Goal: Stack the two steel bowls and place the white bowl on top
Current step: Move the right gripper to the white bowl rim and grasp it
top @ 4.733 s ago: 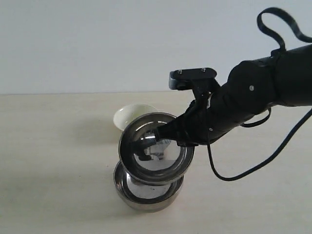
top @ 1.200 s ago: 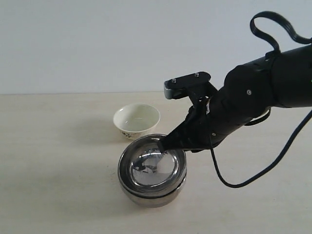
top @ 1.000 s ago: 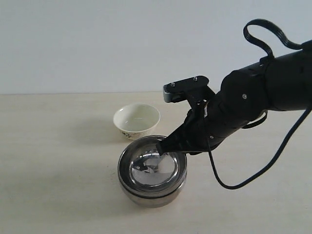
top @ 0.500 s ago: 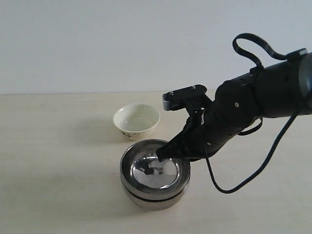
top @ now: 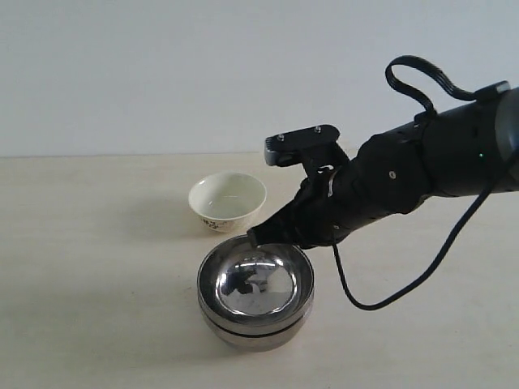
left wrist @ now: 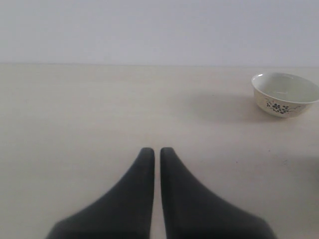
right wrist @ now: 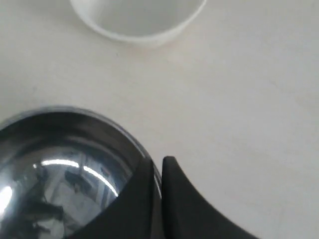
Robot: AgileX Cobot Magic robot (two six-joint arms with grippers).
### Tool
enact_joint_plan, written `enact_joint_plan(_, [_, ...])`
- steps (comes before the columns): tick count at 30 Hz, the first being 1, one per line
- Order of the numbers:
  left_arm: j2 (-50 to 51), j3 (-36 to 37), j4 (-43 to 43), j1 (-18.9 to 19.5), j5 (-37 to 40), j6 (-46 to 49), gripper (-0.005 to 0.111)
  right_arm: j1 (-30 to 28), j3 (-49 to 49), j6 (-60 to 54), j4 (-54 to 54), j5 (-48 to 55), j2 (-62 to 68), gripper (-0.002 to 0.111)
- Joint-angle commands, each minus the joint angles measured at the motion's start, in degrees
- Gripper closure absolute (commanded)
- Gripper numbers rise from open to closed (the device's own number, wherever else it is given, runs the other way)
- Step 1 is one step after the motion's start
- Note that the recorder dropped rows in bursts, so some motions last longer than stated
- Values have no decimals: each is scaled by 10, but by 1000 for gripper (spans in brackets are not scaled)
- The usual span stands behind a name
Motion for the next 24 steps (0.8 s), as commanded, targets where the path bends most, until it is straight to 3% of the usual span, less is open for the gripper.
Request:
enact_joint_plan(1, [-2, 2, 0, -3, -4, -3, 103, 0, 1, 39, 2, -85, -10, 108])
enact_joint_plan(6, [-2, 2, 0, -3, -4, -3, 103, -5, 1, 43, 2, -158, -5, 102])
enact_joint_plan(8, [-2, 2, 0, -3, -4, -3, 103, -15, 1, 44, 2, -186, 5, 86])
enact_joint_plan(12, [-2, 2, 0, -3, -4, -3, 103, -34, -22, 75, 4, -186, 41, 36])
enact_joint_plan(14, [-2, 2, 0, -3, -4, -3, 103, -42, -39, 100, 4, -183, 65, 22])
enact_joint_plan(24, [-2, 2, 0, -3, -4, -3, 103, -48, -220, 114, 4, -83, 203, 26])
